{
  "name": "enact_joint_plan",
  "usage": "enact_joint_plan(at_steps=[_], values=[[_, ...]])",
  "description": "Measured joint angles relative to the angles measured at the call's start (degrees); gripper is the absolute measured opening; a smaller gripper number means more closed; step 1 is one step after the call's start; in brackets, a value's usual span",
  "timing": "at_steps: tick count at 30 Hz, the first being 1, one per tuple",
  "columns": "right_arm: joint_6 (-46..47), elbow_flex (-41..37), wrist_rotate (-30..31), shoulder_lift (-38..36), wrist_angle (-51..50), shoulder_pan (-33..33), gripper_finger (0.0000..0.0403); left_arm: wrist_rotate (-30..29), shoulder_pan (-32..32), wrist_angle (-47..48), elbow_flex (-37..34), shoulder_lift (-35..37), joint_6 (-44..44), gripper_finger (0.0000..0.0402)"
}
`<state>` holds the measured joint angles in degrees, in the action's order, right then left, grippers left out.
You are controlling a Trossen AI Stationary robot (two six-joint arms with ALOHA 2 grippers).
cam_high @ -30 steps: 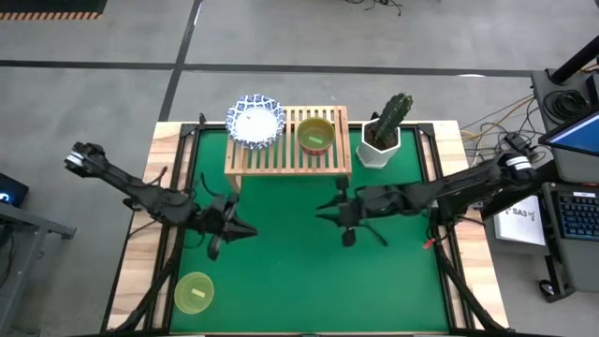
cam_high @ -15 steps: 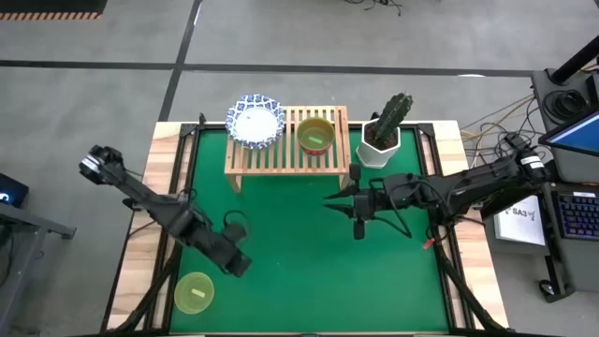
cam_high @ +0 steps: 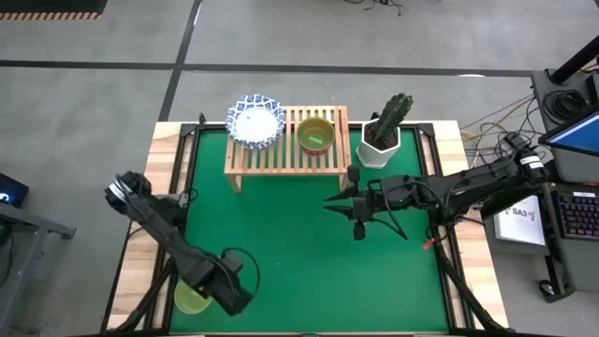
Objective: Place and stack bowls onto a shelf
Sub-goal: Stack the small yellow bowl on top of the small green bowl on the shelf
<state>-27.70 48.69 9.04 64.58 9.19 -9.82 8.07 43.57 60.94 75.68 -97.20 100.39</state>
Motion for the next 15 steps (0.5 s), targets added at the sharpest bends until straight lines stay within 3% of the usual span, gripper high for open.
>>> enact_joint_plan(at_steps=[7, 15], values=[[0.0, 0.0, 0.0, 0.0, 0.0, 0.0, 0.0068, 1.7, 4.2, 0.0, -1.7, -3.7, 5.4, 0.0166], [0.7, 0.0, 0.0, 0.0, 0.0, 0.0, 0.0068, -1.6, 9.4, -0.1, -4.6, -4.8, 15.6, 0.0173]])
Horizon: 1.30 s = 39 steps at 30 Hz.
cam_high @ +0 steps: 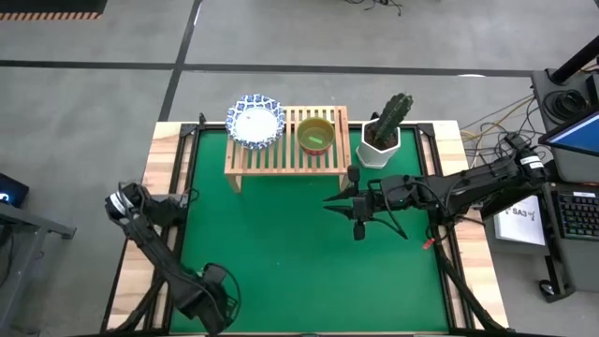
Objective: Place and stack bowls onto a shelf
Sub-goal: Stack the small yellow bowl on top of the small green bowl on the shelf
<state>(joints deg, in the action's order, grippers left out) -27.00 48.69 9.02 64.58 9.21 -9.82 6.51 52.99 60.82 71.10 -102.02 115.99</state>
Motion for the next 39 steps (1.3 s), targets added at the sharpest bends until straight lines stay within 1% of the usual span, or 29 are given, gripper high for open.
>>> enact_joint_plan(at_steps=[3, 7, 9, 11, 13, 18, 21, 25, 27, 31, 33, 36, 39], values=[[0.4, 0.0, 0.0, 0.0, 0.0, 0.0, 0.0068, -0.2, 0.9, -0.8, -1.7, 0.0, 3.5, 0.0163], [0.1, 0.0, 0.0, 0.0, 0.0, 0.0, 0.0068, -0.8, 1.0, -1.5, -1.8, 0.0, 4.3, 0.0147], [0.2, 0.0, 0.0, 0.0, 0.0, 0.0, 0.0068, -2.1, 1.0, -2.0, -1.7, 0.0, 4.7, 0.0139], [0.2, 0.0, 0.0, 0.0, 0.0, 0.0, 0.0068, -5.0, 1.0, -2.6, -1.8, 0.0, 5.0, 0.0133], [0.2, 0.0, 0.0, 0.0, 0.1, 0.0, 0.0068, -6.8, 1.0, -2.9, -2.1, 0.0, 5.0, 0.0127], [0.4, 0.0, -0.3, 0.0, 0.3, 0.0, 0.0068, -7.1, 1.0, -4.7, -2.1, 0.0, 5.0, 0.0108], [0.4, 0.0, -0.2, 0.0, 0.3, 0.0, 0.0068, -7.1, 1.1, -5.4, -2.1, 0.0, 5.0, 0.0077], [0.4, 0.0, -0.2, 0.0, 0.3, 0.0, 0.0068, -7.1, 1.1, -5.6, -2.1, 0.0, 5.0, 0.0018], [0.4, 0.0, -0.2, 0.0, 0.3, 0.0, 0.0068, -7.1, 1.1, -5.4, -1.9, 0.0, 4.9, 0.0006], [0.7, 0.0, -0.2, 0.0, 0.3, 0.0, 0.0068, -7.1, 1.1, -5.2, 0.2, 0.0, 1.6, 0.0002], [0.8, 0.0, -0.2, 0.0, 0.3, 0.0, 0.0068, -7.1, 1.0, -4.0, 1.8, 0.0, -1.6, 0.0001], [0.8, 0.0, -0.2, 0.0, 0.3, 0.0, 0.0068, -8.1, 1.0, -3.7, 4.8, 0.0, -11.2, 0.0000], [1.0, 0.0, -0.2, 0.0, 0.3, 0.0, 0.0068, -10.9, 0.8, -3.3, 8.2, 0.0, -19.7, 0.0000]])
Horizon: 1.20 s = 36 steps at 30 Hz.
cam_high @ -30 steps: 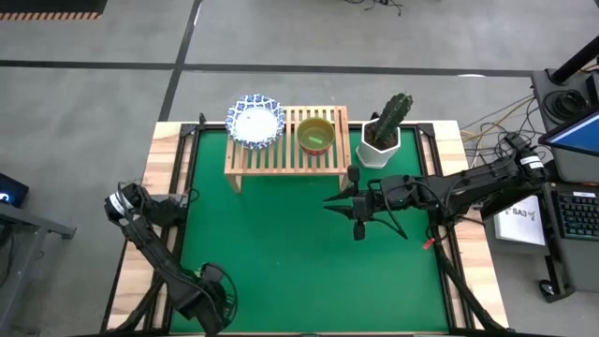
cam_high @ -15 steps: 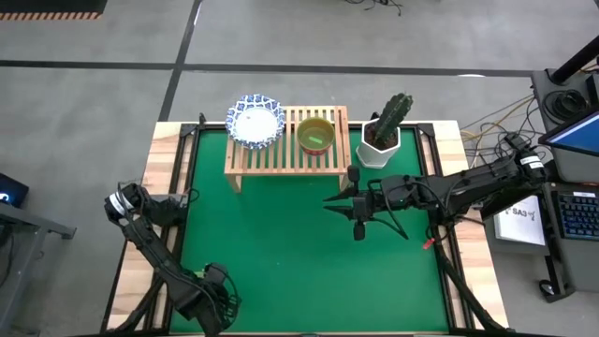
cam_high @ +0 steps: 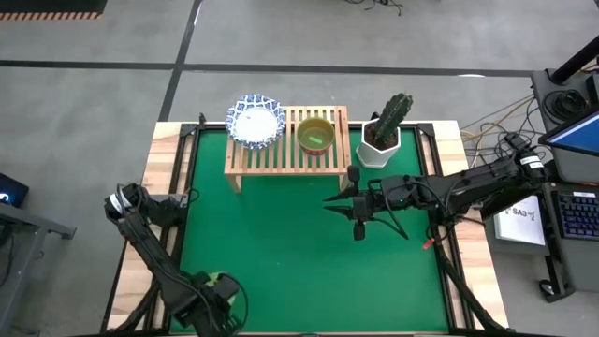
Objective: Place and stack bowls onto a shelf
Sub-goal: Stack the small yellow bowl on top of the small green bowl on the shelf
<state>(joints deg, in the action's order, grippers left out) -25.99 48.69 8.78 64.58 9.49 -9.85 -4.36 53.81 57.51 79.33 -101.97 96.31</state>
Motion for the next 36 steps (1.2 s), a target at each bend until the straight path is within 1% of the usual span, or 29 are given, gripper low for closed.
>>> enact_joint_plan(at_steps=[6, 11, 17, 23, 27, 29, 33, 36], values=[[-0.2, 0.0, 0.0, 0.0, -0.1, 0.0, 0.0068, -10.1, -1.3, 3.6, 5.7, 0.0, -14.3, 0.0000], [-1.1, 0.0, 0.2, 0.0, -0.7, 0.0, 0.0068, -16.5, -4.6, 4.8, 9.9, 0.0, -27.5, 0.0000], [-1.1, 0.0, 0.2, -0.7, -3.0, 0.0, 0.0068, -20.5, -10.2, 6.0, 16.6, 0.0, -47.5, 0.0000], [2.1, 0.0, 0.2, -6.0, -11.1, 0.0, 0.0068, -25.5, -16.1, 13.1, 22.4, 0.0, -67.1, 0.0000], [5.6, 0.0, -0.4, -10.6, -17.5, 0.0, 0.0068, -28.1, -22.6, 13.4, 25.1, 0.1, -81.0, 0.0000], [7.0, 0.0, -2.1, -12.3, -19.6, 0.0, 0.0068, -29.1, -26.5, 12.5, 26.1, 0.1, -87.9, 0.0000], [7.5, -0.9, -6.8, -13.9, -21.3, 0.0, 0.0068, -29.2, -35.0, 10.4, 26.9, 0.2, -101.1, 0.0000], [7.5, -2.0, -7.8, -14.3, -21.4, 0.0, 0.0068, -28.6, -41.2, 8.2, 27.1, 0.2, -109.4, 0.0000]])
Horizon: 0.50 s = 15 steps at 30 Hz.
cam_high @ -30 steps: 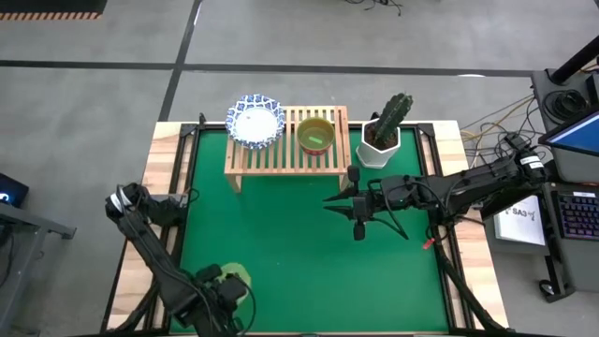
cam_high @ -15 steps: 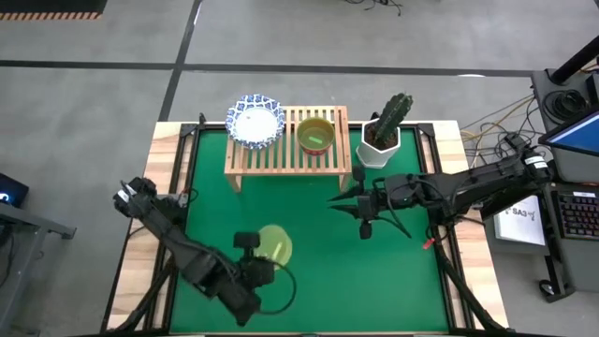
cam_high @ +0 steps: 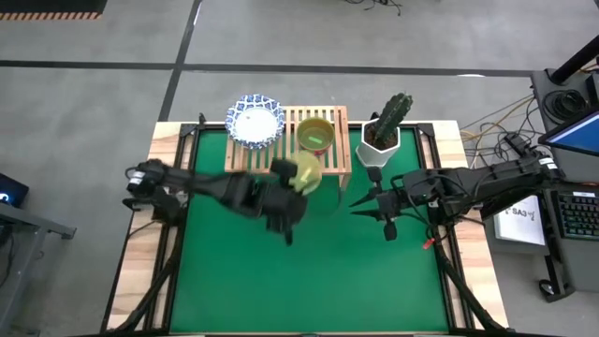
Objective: Place and stack bowls onto a shelf
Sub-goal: Stack the small yellow bowl on top of the small green bowl on the shelf
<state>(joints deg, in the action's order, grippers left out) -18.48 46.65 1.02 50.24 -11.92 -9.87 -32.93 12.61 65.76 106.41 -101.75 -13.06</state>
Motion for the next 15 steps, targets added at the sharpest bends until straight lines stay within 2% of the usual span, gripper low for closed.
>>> enact_joint_plan(at_steps=[5, 9, 15], values=[[-0.6, -0.8, 0.0, -0.1, 0.0, 0.0, 0.0068, 4.7, -8.0, -3.9, 1.9, -0.1, -8.4, 0.0000], [-0.6, -0.8, 0.0, 0.0, 0.2, 0.0, 0.0068, 5.9, -13.2, -8.1, 4.0, -0.1, -14.8, 0.0000], [0.9, -0.8, 0.0, 0.1, 0.1, 0.0, 0.0068, 18.3, -21.5, -13.8, 5.0, -0.2, -16.2, 0.0000]])
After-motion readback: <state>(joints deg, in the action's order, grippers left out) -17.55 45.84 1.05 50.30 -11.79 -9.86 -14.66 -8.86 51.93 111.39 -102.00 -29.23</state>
